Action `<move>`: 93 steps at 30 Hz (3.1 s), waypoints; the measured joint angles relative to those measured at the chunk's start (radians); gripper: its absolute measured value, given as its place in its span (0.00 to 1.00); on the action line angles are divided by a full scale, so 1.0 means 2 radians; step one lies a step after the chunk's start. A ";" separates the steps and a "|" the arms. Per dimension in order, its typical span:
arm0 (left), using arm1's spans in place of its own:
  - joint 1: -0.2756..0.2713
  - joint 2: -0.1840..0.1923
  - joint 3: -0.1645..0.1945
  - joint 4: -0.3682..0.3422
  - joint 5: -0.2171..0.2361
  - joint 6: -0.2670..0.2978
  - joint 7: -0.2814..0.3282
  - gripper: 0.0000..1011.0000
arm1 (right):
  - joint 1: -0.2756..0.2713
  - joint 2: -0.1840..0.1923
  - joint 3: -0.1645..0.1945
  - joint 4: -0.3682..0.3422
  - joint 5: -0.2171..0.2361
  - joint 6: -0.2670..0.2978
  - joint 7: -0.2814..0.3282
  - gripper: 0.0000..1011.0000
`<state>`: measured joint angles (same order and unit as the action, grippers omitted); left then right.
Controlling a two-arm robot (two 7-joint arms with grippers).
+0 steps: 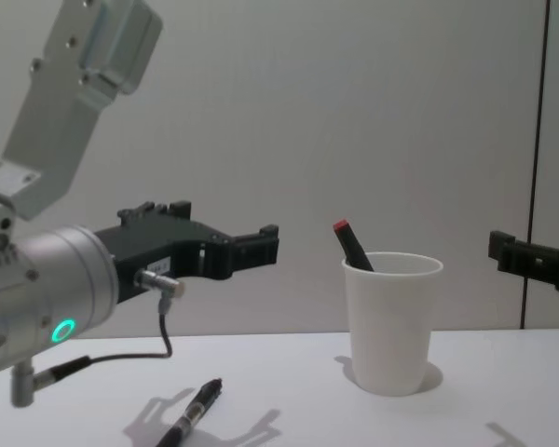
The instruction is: Place the pen into the pen holder.
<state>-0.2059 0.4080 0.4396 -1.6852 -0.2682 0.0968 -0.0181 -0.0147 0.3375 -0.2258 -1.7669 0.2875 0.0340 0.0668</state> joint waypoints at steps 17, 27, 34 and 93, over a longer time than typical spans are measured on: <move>0.045 0.038 -0.012 -0.076 -0.058 0.101 0.034 0.99 | 0.000 0.000 0.000 0.000 0.000 0.000 0.000 0.99; 0.063 0.046 -0.017 -0.103 -0.086 0.161 0.060 0.99 | 0.000 0.000 0.000 0.000 0.000 0.000 0.000 0.99; 0.069 0.043 -0.018 -0.109 -0.099 0.193 0.075 0.99 | 0.000 0.000 0.000 0.000 0.000 0.000 0.000 0.99; 0.059 -0.010 -0.028 -0.065 -0.127 0.285 0.097 0.99 | 0.000 0.000 0.000 0.000 0.000 0.000 0.000 0.99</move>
<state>-0.0881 0.3871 0.3827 -1.8158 -0.5213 0.6667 0.1762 -0.0146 0.3374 -0.2258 -1.7668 0.2873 0.0341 0.0668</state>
